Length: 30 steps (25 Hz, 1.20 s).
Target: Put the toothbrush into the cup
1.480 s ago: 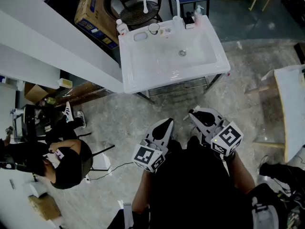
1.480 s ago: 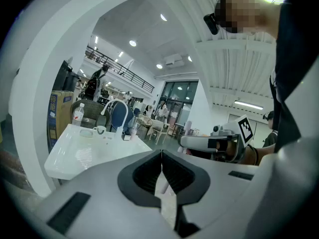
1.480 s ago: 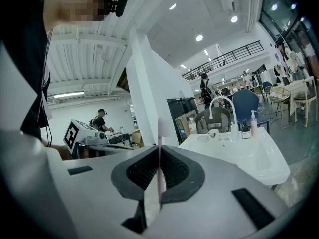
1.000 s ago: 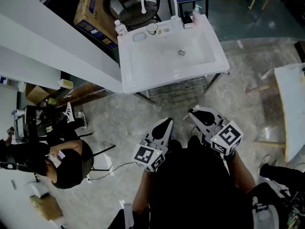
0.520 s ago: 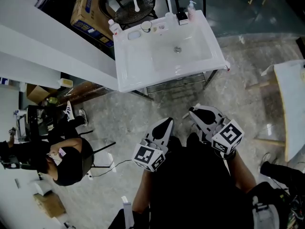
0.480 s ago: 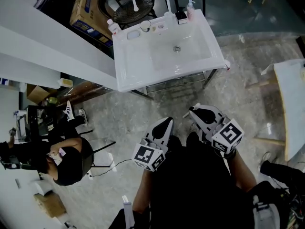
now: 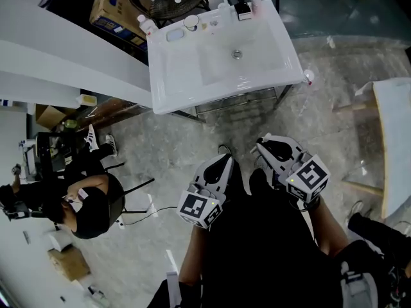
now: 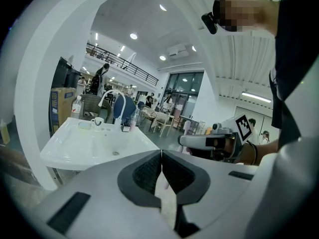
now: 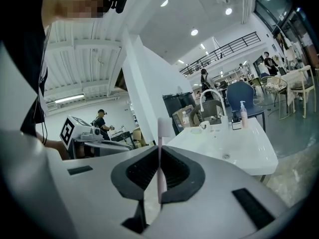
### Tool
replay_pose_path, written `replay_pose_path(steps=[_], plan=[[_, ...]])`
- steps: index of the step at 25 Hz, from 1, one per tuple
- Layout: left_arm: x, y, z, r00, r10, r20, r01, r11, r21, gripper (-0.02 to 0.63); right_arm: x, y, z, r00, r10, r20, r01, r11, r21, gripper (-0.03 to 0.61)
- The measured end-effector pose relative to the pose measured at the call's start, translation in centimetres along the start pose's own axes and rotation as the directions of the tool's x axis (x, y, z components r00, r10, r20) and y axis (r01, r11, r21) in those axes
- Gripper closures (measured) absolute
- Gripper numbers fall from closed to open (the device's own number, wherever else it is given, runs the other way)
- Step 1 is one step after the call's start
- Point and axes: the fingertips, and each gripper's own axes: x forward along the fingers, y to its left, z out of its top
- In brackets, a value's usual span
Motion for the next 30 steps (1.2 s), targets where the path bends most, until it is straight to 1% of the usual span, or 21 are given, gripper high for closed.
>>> replay_pose_path(steps=[5, 8, 10, 13, 16, 19, 22, 24, 26, 28, 30], plan=[[0.1, 1.1, 0.2, 1.000, -0.010, 0.008, 0.010, 1.000, -0.006, 0.601, 1.2, -0.5, 0.4, 1.000, -0.006, -0.023, 0.006, 1.000, -0.014, 0.554], [0.2, 3.1, -0.1, 1.000, -0.002, -0.004, 0.002, 1.000, -0.016, 0.601, 2.4, -1.1, 1.0, 0.999, -0.034, -0.021, 0.033, 0.999, -0.021, 0.552], [0.6, 4.3, 0.3, 1.000, -0.003, 0.006, 0.003, 1.000, -0.024, 0.601, 3.1, -1.7, 1.0, 0.998, -0.052, -0.030, 0.050, 0.998, -0.034, 0.552], [1.2, 5.6, 1.6, 0.999, -0.024, 0.039, 0.026, 0.999, -0.026, 0.601, 4.4, -2.2, 2.0, 0.997, -0.070, -0.028, 0.069, 0.997, -0.036, 0.552], [1.5, 7.0, 2.7, 0.996, -0.067, 0.052, 0.067, 0.998, -0.002, 0.601, 6.3, -2.4, 3.1, 0.996, -0.087, -0.020, 0.086, 0.995, -0.047, 0.552], [1.3, 9.6, 3.8, 0.997, -0.073, 0.040, 0.072, 0.997, 0.016, 0.601, 8.7, -2.3, 4.5, 0.995, -0.102, -0.010, 0.101, 0.994, -0.051, 0.552], [1.1, 12.7, 5.4, 0.996, -0.058, 0.061, 0.058, 0.998, 0.010, 0.601, 11.4, -2.2, 5.8, 0.995, -0.099, -0.003, 0.099, 0.993, -0.066, 0.552], [1.0, 14.5, 5.9, 0.995, -0.064, 0.081, 0.064, 0.998, 0.002, 0.601, 13.1, -2.0, 6.5, 0.995, -0.102, -0.009, 0.101, 0.991, -0.083, 0.552], [0.8, 16.0, 6.1, 0.992, -0.074, 0.100, 0.073, 0.997, 0.009, 0.601, 14.7, -1.7, 6.9, 0.994, -0.105, -0.018, 0.103, 0.991, -0.087, 0.552], [0.6, 17.3, 6.4, 0.991, -0.084, 0.107, 0.082, 0.996, 0.021, 0.601, 16.0, -1.6, 7.4, 0.994, -0.108, -0.017, 0.106, 0.990, -0.091, 0.552], [0.3, 18.4, 6.7, 0.990, -0.089, 0.109, 0.088, 0.996, 0.012, 0.601, 17.3, -1.4, 7.7, 0.994, -0.109, -0.020, 0.106, 0.989, -0.103, 0.552]])
